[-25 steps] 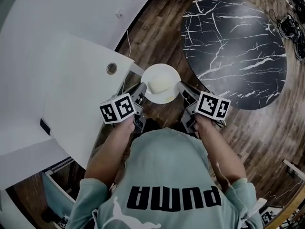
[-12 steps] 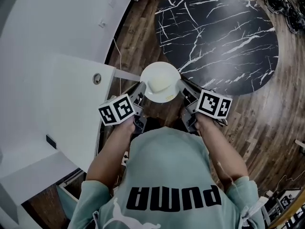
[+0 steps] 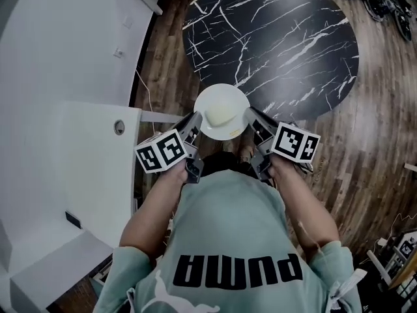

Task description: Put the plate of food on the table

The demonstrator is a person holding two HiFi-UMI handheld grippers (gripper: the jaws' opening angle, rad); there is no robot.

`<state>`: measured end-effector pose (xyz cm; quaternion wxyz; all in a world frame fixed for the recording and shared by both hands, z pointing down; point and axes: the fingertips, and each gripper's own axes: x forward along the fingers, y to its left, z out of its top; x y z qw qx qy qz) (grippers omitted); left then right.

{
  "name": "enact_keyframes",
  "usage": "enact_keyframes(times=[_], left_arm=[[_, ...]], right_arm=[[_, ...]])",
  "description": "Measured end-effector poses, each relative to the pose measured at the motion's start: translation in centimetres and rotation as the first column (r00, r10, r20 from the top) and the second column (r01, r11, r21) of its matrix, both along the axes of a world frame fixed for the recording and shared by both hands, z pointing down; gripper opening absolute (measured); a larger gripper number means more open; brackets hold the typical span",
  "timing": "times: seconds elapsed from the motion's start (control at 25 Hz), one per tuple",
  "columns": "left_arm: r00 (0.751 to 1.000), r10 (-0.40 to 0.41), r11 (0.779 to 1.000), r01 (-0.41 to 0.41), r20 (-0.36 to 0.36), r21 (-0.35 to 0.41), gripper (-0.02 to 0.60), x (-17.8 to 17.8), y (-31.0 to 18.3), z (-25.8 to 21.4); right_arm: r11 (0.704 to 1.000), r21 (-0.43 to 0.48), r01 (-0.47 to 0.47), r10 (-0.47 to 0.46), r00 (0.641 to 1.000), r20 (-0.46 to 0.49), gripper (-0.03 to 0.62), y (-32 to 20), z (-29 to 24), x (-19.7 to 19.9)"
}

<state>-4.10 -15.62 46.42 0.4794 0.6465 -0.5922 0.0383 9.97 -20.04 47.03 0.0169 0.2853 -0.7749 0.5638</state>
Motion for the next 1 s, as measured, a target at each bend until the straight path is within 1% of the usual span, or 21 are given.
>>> enact_keyframes(times=[0.16,0.28,0.4,0.6,0.84,1.0], left_arm=[[0.997,0.061,0.998,-0.062,-0.042,-0.011,0.052,1.3,-0.9,0.6],[0.99,0.125,0.992,-0.126,-0.071,-0.012,0.052,2.6,-2.0,0.9],[0.976,0.196,0.981,-0.196,-0.1,0.002,0.052,4.1,-3.5,1.1],[0.95,0.28,0.959,-0.282,-0.136,0.01,0.052,5.7,-5.2,1.1],[0.916,0.359,0.933,-0.36,-0.177,0.028,0.051,7.2,-6.9,1.2],[0.897,0.397,0.917,-0.399,-0.192,0.034,0.049,7.8,-7.7,1.3]], right_arm=[[0.998,0.002,-0.063,0.063,0.998,-0.029,0.029,0.0,-0.4,1.6],[0.992,-0.005,-0.126,0.126,0.99,-0.058,0.029,-0.2,-0.3,3.0],[0.981,0.002,-0.193,0.193,0.977,-0.092,0.029,-0.6,-0.5,4.7],[0.963,0.011,-0.271,0.269,0.952,-0.142,0.029,-1.2,-1.1,6.3],[0.94,0.022,-0.34,0.339,0.924,-0.176,0.029,-2.0,-1.4,7.7],[0.926,0.023,-0.377,0.374,0.908,-0.187,0.029,-2.5,-1.4,8.3]])
